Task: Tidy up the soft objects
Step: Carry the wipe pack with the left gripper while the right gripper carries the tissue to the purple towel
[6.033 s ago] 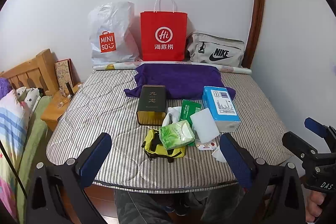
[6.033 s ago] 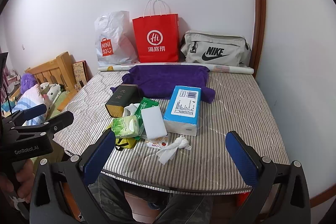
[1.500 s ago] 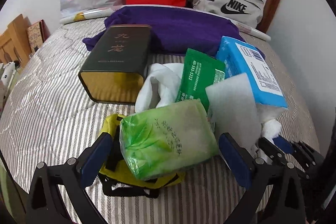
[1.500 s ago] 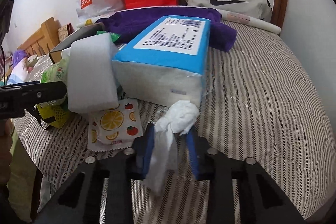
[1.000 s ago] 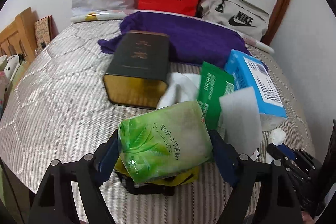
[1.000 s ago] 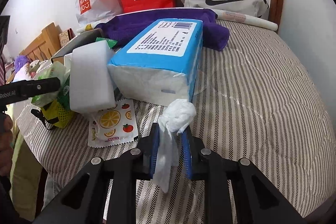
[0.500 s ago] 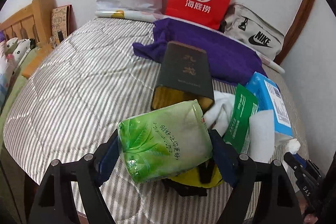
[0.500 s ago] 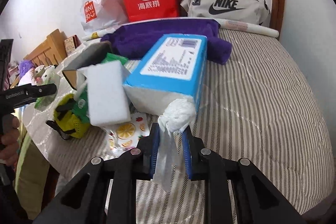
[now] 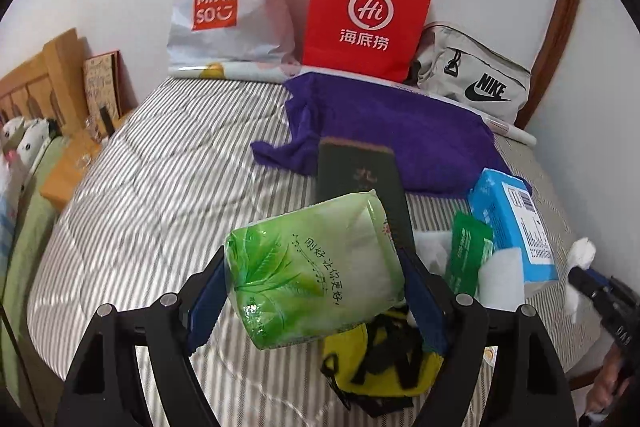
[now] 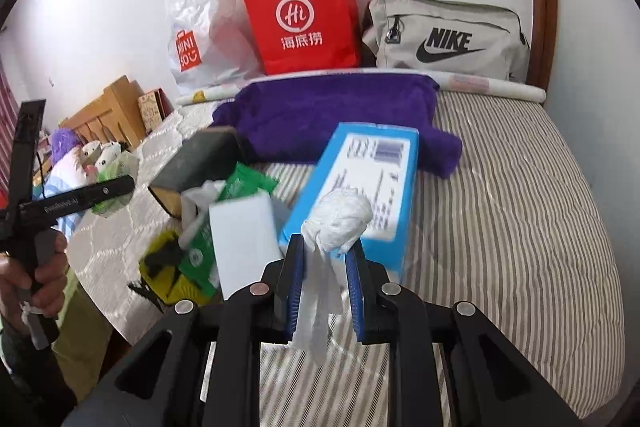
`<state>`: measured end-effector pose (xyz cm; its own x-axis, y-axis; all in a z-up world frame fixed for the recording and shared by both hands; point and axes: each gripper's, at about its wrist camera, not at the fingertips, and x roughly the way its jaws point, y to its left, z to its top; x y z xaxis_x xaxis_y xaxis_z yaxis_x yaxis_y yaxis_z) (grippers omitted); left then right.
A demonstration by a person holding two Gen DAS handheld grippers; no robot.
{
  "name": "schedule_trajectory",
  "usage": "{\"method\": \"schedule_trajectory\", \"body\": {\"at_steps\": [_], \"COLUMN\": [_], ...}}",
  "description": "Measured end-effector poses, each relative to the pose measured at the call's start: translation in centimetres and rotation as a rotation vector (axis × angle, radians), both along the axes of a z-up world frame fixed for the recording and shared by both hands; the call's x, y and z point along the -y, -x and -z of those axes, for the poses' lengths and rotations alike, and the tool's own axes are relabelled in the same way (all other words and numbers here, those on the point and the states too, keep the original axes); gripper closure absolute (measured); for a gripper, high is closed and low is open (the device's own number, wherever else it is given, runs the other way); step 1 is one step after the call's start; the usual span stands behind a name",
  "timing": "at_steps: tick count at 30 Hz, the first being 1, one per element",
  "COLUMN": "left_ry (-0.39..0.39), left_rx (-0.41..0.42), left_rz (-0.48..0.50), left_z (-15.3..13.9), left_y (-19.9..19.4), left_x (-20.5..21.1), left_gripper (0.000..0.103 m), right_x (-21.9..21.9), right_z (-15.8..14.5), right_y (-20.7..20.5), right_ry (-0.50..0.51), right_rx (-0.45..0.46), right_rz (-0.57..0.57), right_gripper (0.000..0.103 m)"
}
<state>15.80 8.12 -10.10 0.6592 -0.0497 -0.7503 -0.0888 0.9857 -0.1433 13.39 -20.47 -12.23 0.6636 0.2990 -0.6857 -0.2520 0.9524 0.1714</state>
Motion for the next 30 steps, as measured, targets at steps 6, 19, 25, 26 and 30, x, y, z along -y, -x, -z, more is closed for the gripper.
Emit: {"method": "schedule_trajectory", "body": {"at_steps": [6, 19, 25, 26, 30], "left_ry": [-0.013, 0.000, 0.023, 0.026, 0.036], "left_rx": [-0.005, -0.035, -0.035, -0.032, -0.036], "left_rz": [0.045, 0.100, 0.110, 0.112, 0.105], "left_z": [-0.7, -0.5, -0.6, -0.7, -0.8], "left_y": [-2.8, -7.9, -10.1, -10.5, -12.6], "left_x": [-1.5, -4.3, -3.7, -3.4, -2.7], "left_gripper": [0.023, 0.023, 0.023, 0.023, 0.023], "right_x": [-1.0, -2.4, -2.3, -2.3, -1.9], "right_z": [-2.2, -3.6, -3.6, -3.7, -3.5], "right_y": [-2.6, -10.1, -13.0, -13.5, -15.8], "right_ry": [0.015, 0.030, 0.044, 0.049, 0.059], "right_rx": [0.030, 0.025, 0.003, 0.002, -0.019], "right_rz": [0.020, 0.097, 0.100, 0.095, 0.084], "right_gripper": [0.083, 0.083, 0.083, 0.083, 0.083]}}
